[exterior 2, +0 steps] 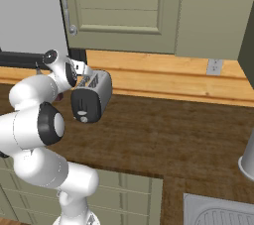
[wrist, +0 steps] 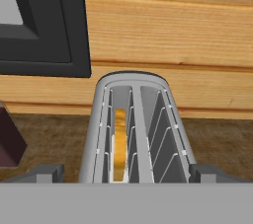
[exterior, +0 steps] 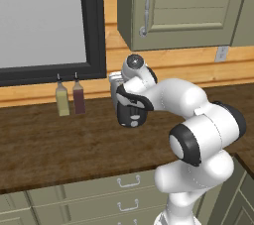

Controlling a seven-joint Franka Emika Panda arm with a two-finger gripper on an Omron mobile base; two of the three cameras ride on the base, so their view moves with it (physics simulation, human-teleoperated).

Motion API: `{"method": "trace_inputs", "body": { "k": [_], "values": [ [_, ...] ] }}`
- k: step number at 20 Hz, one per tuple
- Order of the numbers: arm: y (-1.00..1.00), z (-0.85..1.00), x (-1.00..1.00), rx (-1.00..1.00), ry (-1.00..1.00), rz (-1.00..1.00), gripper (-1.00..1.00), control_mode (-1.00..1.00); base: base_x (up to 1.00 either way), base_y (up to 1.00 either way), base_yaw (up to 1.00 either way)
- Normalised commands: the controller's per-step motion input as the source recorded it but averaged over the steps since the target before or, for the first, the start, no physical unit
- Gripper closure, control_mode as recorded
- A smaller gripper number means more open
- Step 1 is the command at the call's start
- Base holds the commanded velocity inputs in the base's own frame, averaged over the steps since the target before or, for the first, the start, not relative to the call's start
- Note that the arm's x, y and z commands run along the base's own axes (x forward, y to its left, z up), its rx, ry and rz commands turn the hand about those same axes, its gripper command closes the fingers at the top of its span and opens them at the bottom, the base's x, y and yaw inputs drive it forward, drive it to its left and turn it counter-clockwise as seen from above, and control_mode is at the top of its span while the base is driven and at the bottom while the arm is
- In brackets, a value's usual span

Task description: Start the toaster. Once the lever pops up, take the bread to the plate on the dining counter.

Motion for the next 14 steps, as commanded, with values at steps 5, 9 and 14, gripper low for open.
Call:
{"method": "trace_inputs", "body": {
  "k": [5, 9, 14],
  "values": [
    [0.00, 0.00, 0.00, 0.00, 0.00, 0.00, -1.00, -1.00, 0.00, 0.00, 0.00],
    [0.00, 0.00, 0.00, 0.00, 0.00, 0.00, -1.00, -1.00, 0.00, 0.00, 0.00],
    [0.00, 0.00, 0.00, 0.00, 0.00, 0.00, -1.00, -1.00, 0.00, 0.00, 0.00]
  ]
}}
